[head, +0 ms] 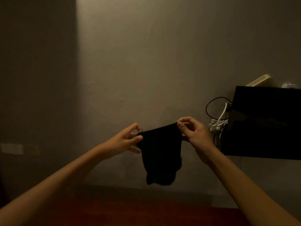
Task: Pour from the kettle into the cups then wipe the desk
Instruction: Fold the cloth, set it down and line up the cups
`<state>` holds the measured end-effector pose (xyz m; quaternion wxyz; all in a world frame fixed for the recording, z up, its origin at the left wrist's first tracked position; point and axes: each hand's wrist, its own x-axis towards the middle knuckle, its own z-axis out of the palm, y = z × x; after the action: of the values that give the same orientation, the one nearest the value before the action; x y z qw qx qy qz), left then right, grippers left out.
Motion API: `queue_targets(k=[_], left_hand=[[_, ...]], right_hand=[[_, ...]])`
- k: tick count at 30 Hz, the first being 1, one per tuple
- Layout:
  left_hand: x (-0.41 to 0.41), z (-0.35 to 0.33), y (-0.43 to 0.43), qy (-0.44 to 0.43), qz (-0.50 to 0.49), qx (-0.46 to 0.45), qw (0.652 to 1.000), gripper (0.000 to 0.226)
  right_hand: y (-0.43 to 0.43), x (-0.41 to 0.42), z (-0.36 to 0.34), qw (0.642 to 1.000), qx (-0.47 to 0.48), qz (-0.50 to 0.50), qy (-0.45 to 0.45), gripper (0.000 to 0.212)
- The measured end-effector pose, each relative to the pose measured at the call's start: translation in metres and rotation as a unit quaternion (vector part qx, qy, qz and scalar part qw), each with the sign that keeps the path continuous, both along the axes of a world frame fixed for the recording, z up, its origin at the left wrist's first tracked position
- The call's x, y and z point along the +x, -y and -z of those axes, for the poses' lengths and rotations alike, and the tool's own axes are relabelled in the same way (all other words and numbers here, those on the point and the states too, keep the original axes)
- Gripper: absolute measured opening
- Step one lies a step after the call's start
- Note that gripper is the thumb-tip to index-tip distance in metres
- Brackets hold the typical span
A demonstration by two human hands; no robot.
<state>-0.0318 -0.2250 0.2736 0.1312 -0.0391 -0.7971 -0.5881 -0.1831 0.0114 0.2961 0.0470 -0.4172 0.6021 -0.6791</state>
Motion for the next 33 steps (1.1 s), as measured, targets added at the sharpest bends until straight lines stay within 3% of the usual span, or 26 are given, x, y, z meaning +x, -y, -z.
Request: queue_targets(k=[4, 14, 20, 28, 33], left_hand=[[-0.011, -0.011, 0.005, -0.032, -0.031, -0.021, 0.999, 0.015], [-0.021, 0.011, 0.020, -0.055, -0.147, -0.051, 0.986, 0.016], [-0.044, 0.081, 0.037, -0.048, -0.182, -0.084, 0.978, 0.029], [-0.059, 0.199, 0.064, -0.039, -0.221, -0.178, 0.958, 0.036], [-0.047, 0.283, 0.070, 0.047, -0.173, -0.172, 0.969, 0.040]], right_hand=[[0.010, -0.017, 0.006, 1.000, 0.001, 0.020, 0.020, 0.007], [0.006, -0.042, 0.063, 0.989, 0.108, 0.098, -0.036, 0.017], [0.024, -0.053, 0.134, 0.984, 0.153, 0.088, -0.015, 0.007], [0.052, -0.071, 0.256, 0.975, 0.208, 0.080, -0.022, 0.015], [0.055, -0.069, 0.332, 0.957, 0.283, 0.010, -0.053, 0.020]])
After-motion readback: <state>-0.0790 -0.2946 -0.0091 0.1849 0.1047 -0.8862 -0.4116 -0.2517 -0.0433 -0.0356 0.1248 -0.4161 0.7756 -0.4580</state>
